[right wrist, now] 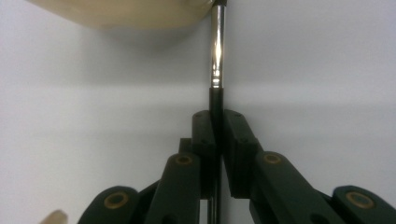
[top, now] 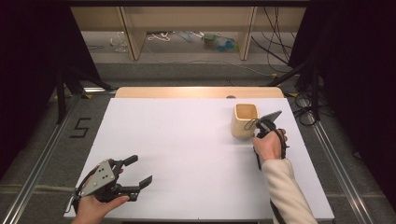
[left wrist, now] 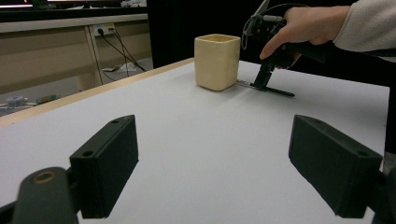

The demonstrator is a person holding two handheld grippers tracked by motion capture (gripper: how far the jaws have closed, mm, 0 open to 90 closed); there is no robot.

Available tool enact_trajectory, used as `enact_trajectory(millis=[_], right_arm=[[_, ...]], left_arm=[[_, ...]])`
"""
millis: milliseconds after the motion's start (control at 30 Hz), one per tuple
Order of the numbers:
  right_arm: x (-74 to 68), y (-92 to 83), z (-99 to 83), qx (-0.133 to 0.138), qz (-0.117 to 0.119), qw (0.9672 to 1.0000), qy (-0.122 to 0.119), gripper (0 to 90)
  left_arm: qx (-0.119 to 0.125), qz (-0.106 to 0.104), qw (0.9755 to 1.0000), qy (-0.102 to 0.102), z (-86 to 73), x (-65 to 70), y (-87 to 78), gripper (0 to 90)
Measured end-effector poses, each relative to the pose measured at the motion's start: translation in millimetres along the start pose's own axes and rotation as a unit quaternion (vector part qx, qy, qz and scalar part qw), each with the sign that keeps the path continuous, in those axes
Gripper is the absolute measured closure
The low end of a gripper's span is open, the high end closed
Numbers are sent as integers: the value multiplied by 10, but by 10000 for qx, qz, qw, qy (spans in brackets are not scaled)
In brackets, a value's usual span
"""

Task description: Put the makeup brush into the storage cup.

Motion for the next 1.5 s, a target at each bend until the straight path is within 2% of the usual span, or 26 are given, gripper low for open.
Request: enact_trajectory(millis=[100, 133, 167, 233, 267, 367, 400, 433, 500, 567, 633, 700, 733, 767, 867, 1167, 1233, 1333, 1433, 1500], right_arm=[[23, -31, 16, 56, 5, 10000, -13, 844], [17, -39, 27, 129, 69, 9999, 13, 843], [30, -40, 38, 216, 108, 9997, -65, 843], [31, -69, 34, 166, 98, 9998, -44, 843], [58, -75, 37, 197, 75, 9996, -179, 843], [30, -101, 37, 232, 142, 9996, -8, 843], [28, -107, 42, 297, 178, 9994, -12, 843], [45, -113, 41, 310, 177, 9993, -126, 843], [30, -132, 36, 336, 218, 9992, -38, 843], [50, -137, 44, 456, 268, 9985, -135, 843], [46, -153, 37, 418, 277, 9987, -47, 843], [67, -160, 37, 469, 308, 9983, -134, 843], [67, -161, 35, 493, 315, 9982, -101, 843], [88, -160, 43, 570, 305, 9977, -204, 843], [84, -177, 39, 569, 345, 9978, -69, 843], [133, -206, 37, 687, 438, 9966, -86, 843], [158, -207, 48, 808, 453, 9956, -173, 843], [166, -224, 34, 813, 490, 9954, -152, 843], [170, -245, 32, 939, 559, 9939, -156, 842], [174, -239, 50, 1143, 651, 9910, -245, 843]], left_arm=[[0, -6, 10000, 47, 2, -4, -1, 158], [-1, -2, 10000, 47, 1, -5, -1, 158], [-1, -3, 10000, 48, 1, -5, -2, 157], [0, -2, 10000, 45, 2, -5, -2, 158], [-1, -1, 10000, 43, 2, -5, -3, 157], [-2, -1, 10000, 43, 2, -6, -4, 157], [-1, -1, 10000, 39, 2, -5, -4, 158], [0, 1, 10000, 48, 2, -6, -3, 158], [0, 1, 10000, 39, 1, -5, -2, 158], [-3, 0, 10000, 46, 1, -7, -3, 158], [-1, 4, 10000, 50, 1, -7, -2, 157], [-2, 4, 10000, 41, 1, -6, -2, 157], [-1, 5, 10000, 50, 1, -8, -1, 158], [-1, 7, 10000, 24, 0, -5, -1, 158], [-3, 11, 10000, 7, 0, -3, -2, 158], [2, 15, 10000, -1, 0, -4, -1, 158], [3, 15, 10000, 4, 0, -6, -1, 158], [4, 16, 10000, -3, -1, -6, -1, 158], [4, 13, 10000, 0, -1, -6, 0, 158], [2, 15, 10000, 1, -2, -6, 0, 158]])
Point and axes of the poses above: each handheld gripper's, and its own axes: y roughly forward along the jaws, z roughly out of its top, x roughly to its right, the point moved 8 cm from there along y, roughly forward along the jaws, and after that the axes turned 13 degrees about y, right-handed, at the moved point
